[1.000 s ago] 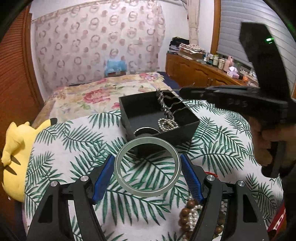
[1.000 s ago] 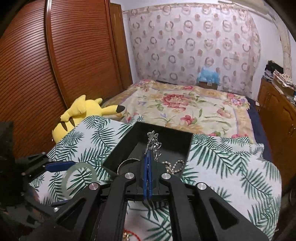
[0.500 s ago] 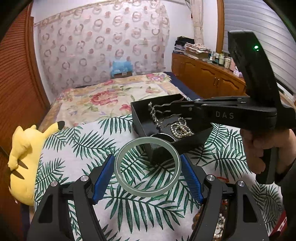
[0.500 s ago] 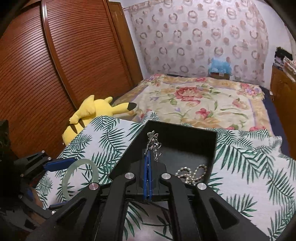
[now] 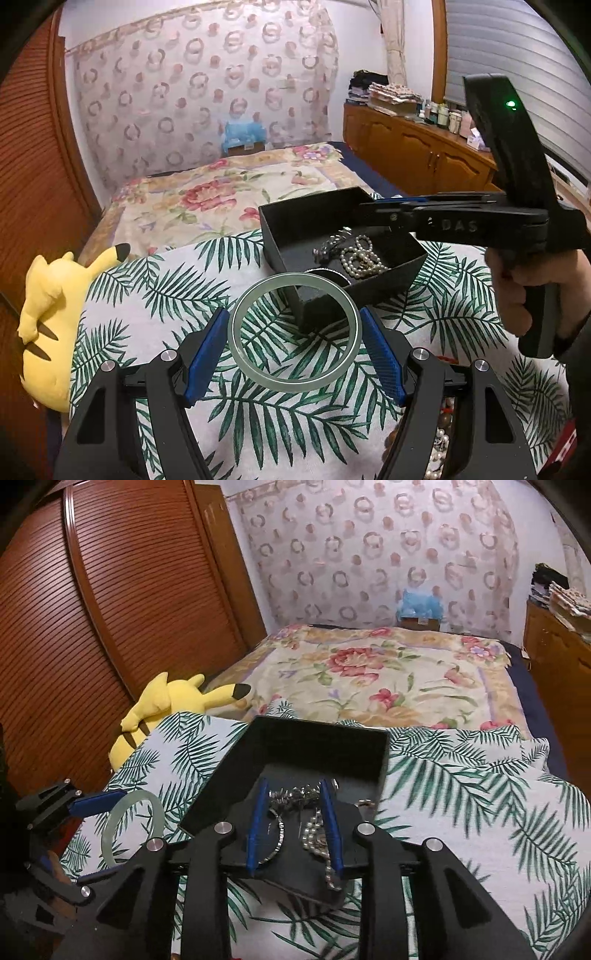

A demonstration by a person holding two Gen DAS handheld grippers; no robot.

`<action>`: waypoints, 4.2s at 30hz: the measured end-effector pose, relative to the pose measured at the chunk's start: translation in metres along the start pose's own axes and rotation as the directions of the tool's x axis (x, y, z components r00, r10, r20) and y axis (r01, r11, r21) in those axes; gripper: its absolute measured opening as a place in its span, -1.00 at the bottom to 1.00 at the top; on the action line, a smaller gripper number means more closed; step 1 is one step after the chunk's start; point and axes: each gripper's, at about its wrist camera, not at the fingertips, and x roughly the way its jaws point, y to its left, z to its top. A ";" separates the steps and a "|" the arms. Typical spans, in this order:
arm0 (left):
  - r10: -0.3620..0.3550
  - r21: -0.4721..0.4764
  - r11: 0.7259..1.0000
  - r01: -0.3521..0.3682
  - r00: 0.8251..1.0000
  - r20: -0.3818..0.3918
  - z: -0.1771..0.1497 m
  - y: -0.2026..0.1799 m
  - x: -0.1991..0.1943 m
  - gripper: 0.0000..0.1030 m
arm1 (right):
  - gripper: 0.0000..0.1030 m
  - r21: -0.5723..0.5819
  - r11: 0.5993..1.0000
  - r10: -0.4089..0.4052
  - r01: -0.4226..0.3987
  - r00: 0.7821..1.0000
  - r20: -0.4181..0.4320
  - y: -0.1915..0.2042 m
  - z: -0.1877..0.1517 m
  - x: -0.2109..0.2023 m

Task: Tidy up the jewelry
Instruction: 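Release the hair clip into the box with the right tool while the left tool lifts the jade bangle, then lower the jade bangle into the black box and open the left tool, then move the left tool back to the pile and grasp the brown bead bracelet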

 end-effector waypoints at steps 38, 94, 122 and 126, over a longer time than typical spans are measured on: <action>0.081 0.066 0.995 -0.076 0.994 -0.069 0.064 -0.039 0.079 0.34 | -0.40 -0.042 0.994 -0.097 0.099 0.993 0.065 -0.039 -0.077 -0.083; -0.231 -0.146 0.967 0.211 0.963 -0.137 -0.105 -0.041 -0.023 -0.31 | -0.40 -0.114 0.986 -0.122 0.121 0.993 -0.004 0.059 -0.210 -0.112; -0.177 -0.107 0.977 0.187 0.979 0.099 -0.087 -0.040 -0.107 -0.76 | -0.40 -0.132 0.981 -0.150 0.145 0.988 -0.032 0.062 -0.211 -0.106; -0.145 -0.093 0.983 0.157 0.982 0.121 -0.091 -0.034 -0.121 -0.76 | -0.40 -0.129 0.984 -0.130 0.123 0.991 -0.042 0.067 -0.210 -0.106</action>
